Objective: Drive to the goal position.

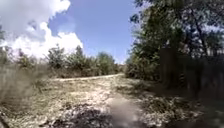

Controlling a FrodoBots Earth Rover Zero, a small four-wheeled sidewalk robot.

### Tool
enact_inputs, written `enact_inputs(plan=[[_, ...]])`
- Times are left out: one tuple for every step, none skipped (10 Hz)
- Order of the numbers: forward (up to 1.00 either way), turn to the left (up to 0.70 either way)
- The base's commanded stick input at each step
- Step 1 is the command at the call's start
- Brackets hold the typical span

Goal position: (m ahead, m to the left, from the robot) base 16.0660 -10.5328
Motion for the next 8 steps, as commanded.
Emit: enact_inputs(plan=[[0.5,0.0],[0.5,0.0],[0.5,0.0],[0.5,0.0],[0.5,0.0],[0.5,0.0],[0.5,0.0],[0.5,0.0]])
